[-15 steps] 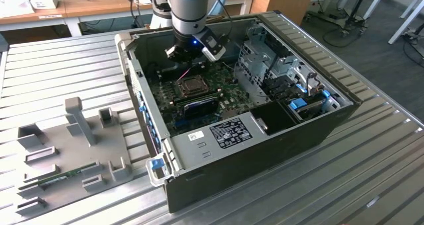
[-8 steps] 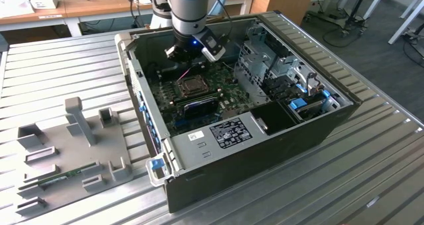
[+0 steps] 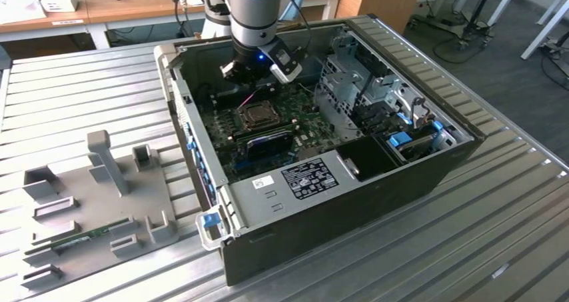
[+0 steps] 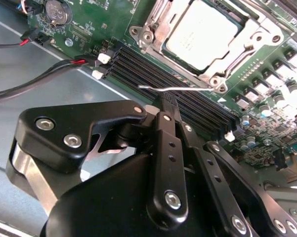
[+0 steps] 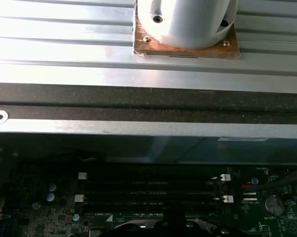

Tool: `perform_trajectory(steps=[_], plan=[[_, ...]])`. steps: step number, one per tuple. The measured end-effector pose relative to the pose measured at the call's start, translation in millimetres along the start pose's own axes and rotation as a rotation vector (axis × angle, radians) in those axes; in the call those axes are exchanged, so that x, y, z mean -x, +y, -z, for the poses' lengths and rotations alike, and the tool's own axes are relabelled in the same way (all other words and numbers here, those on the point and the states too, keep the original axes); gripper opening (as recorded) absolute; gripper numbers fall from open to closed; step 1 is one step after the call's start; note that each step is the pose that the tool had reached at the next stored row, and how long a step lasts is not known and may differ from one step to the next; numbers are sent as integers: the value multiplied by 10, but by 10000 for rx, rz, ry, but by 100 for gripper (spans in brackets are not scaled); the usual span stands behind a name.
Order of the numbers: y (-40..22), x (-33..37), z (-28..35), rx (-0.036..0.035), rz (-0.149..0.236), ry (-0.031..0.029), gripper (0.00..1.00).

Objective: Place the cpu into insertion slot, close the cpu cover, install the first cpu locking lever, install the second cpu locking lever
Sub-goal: 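Install the first cpu locking lever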

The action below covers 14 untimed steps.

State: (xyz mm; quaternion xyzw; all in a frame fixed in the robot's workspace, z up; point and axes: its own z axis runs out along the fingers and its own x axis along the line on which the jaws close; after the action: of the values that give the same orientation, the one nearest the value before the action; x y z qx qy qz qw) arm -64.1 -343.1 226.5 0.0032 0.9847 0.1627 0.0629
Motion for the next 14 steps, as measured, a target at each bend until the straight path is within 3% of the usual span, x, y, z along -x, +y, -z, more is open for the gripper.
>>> perform_trajectory(steps=[14], plan=[[0, 0, 0, -4, -49, 145, 11]])
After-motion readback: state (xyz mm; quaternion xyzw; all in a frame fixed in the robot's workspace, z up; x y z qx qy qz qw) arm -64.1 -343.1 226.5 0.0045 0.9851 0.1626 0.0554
